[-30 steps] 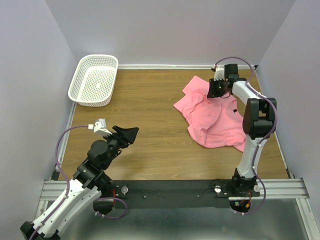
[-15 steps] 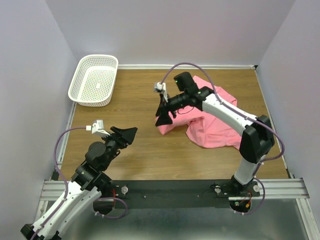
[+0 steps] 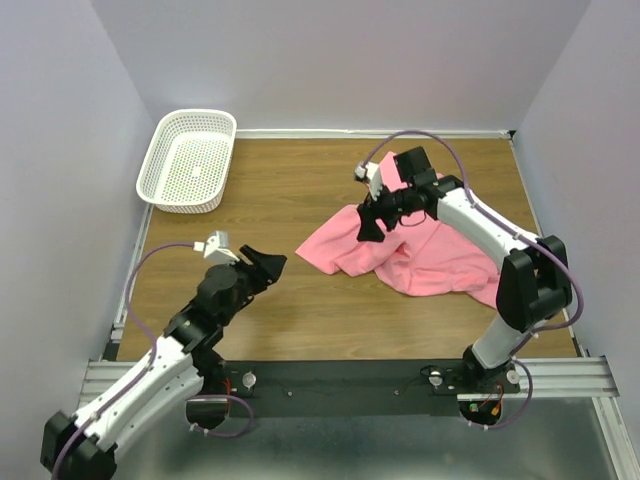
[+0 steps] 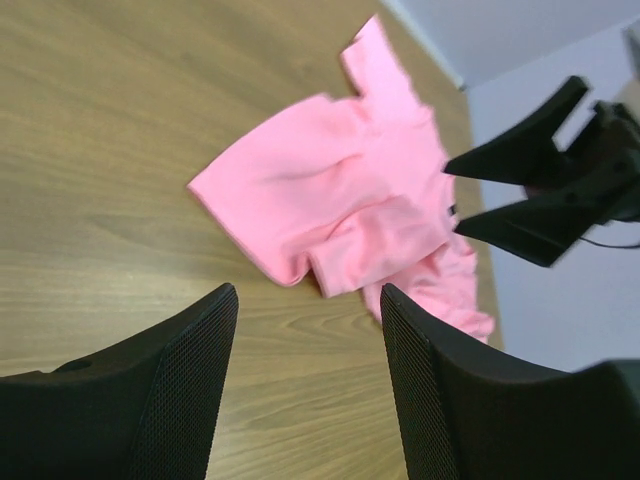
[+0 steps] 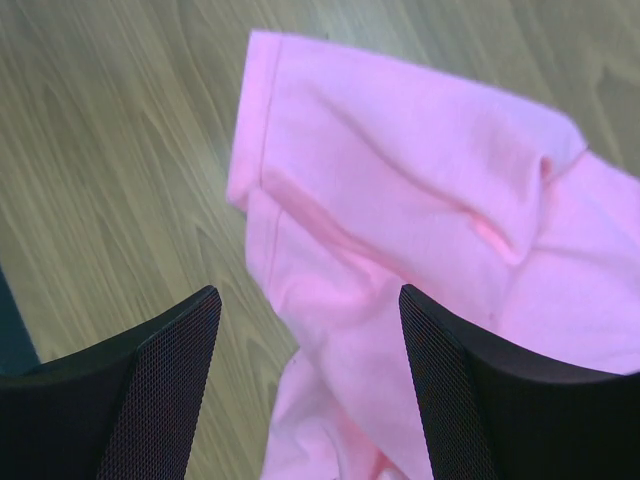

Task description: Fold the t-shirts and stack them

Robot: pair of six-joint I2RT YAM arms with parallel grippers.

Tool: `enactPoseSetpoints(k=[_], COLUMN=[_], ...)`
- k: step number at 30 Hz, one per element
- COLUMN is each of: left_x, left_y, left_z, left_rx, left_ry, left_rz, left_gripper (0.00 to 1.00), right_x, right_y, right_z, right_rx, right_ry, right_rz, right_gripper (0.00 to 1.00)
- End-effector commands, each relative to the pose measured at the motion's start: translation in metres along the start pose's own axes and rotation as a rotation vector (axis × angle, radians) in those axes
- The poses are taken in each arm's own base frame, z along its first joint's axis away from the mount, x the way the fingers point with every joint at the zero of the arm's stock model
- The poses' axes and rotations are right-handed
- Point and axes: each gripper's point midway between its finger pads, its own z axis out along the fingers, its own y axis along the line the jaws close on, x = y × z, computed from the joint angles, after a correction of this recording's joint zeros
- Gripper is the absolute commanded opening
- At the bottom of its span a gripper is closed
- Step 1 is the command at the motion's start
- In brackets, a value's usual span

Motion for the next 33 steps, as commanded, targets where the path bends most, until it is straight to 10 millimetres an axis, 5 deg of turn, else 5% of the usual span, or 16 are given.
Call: enactPoseSetpoints(k=[1, 3, 4, 5, 6, 12, 19, 25, 28, 32, 33], left_x=[0.022, 0.038, 0.034, 0.049, 0.043, 0.073, 0.108, 0.115, 0.118, 0.107, 0.09], left_y=[0.001, 0.024, 0.014, 0.03, 0.017, 0.047, 0.085, 0.106, 0.109, 0.107, 0.106], left_z=[0.032, 0.054, 0.066, 0.079, 0.092, 0.128, 0.134, 0.133, 0.138, 0.143, 0.145], left_rx=[-0.031, -0.153, -0.155, -0.233, -0.222, -0.422, -0.603, -0.662, -0.653, -0.617, -0.618], left_ry=[0.071, 0.116, 0.111, 0.163, 0.16, 0.276, 0.45, 0.456, 0.491, 0.516, 0.489], left_rz=[-0.058, -0.044, -0.055, -0.036, -0.017, 0.041, 0.131, 0.158, 0.223, 0.298, 0.316], left_gripper=[0.65, 0.64, 0.63, 0.63, 0.63, 0.63, 0.45, 0.44, 0.11, 0.0, 0.0], right_x=[0.04, 0.042, 0.042, 0.04, 0.04, 0.061, 0.065, 0.065, 0.064, 0.066, 0.066], right_y=[-0.01, -0.012, -0.015, -0.024, -0.034, -0.084, -0.087, -0.084, -0.085, -0.089, -0.091], right_z=[-0.015, -0.023, -0.027, -0.038, -0.045, -0.081, -0.088, -0.09, -0.092, -0.097, -0.1], right_rx=[0.096, 0.116, 0.132, 0.178, 0.223, 0.421, 0.416, 0.409, 0.411, 0.429, 0.443], right_ry=[0.096, 0.087, 0.082, 0.054, 0.045, 0.006, -0.021, -0.033, -0.038, -0.041, -0.041], right_rz=[-0.018, 0.005, 0.017, 0.054, 0.077, 0.245, 0.274, 0.277, 0.275, 0.28, 0.279], right_gripper=[0.8, 0.8, 0.8, 0.8, 0.8, 0.8, 0.8, 0.8, 0.8, 0.8, 0.8])
